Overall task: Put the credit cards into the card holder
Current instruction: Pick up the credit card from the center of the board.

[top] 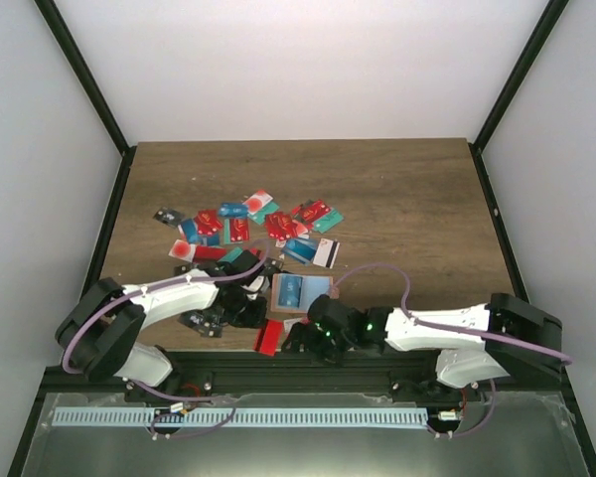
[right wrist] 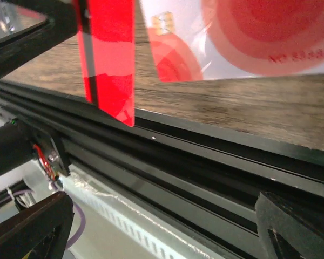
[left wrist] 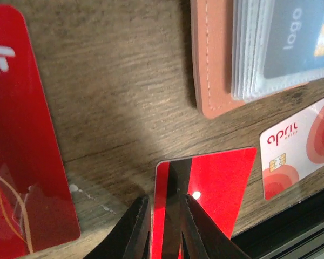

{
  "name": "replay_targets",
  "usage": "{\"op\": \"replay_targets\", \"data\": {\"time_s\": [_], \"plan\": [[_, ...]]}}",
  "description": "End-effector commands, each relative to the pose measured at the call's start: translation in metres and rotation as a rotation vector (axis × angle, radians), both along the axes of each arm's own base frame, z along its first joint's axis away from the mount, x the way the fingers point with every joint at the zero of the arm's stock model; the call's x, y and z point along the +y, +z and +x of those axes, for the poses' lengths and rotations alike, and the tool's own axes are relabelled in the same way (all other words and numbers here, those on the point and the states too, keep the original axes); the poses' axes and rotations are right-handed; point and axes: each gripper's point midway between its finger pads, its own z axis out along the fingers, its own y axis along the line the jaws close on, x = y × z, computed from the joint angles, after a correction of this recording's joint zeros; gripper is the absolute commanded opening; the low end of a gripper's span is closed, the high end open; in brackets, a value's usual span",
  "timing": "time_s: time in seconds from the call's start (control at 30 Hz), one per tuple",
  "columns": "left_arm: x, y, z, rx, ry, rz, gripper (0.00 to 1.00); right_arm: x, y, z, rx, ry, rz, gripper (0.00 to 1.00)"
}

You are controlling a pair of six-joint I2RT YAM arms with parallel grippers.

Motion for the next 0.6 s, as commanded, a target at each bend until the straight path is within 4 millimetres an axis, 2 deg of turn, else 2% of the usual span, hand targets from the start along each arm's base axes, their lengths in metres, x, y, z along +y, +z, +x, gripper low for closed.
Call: {"op": "replay_targets", "data": {"time_s": [0.0,0.13,0.3,0.33,0.43,0.57], "plan": [[0.001,-0.003,-0.010,-0.010,0.032,0.002,0.18,0.014,-0.003,0.006,-0.025,-0.178,0.034,0.93],[-0.001,-0.002,-0.016,-0.017,0.028,-0.002,0.18,0.031,-0.013,0.000,-0.051,-0.168,0.021,0.90],[-0.004,-0.003,-0.022,-0.009,0.032,-0.002,0.18,0.039,-0.026,0.006,-0.050,-0.212,0.029,0.83],[-0.005,-0.003,-0.024,-0.008,0.031,-0.004,0.18,0.043,-0.028,0.000,-0.052,-0.200,0.036,0.82],[-0.006,-0.003,-0.030,-0.004,0.037,-0.011,0.18,0.050,-0.032,0.000,-0.052,-0.208,0.047,0.79],[-0.006,-0.002,-0.035,-0.008,0.028,-0.018,0.18,0.054,-0.037,0.003,-0.047,-0.234,0.063,0.68]]}}
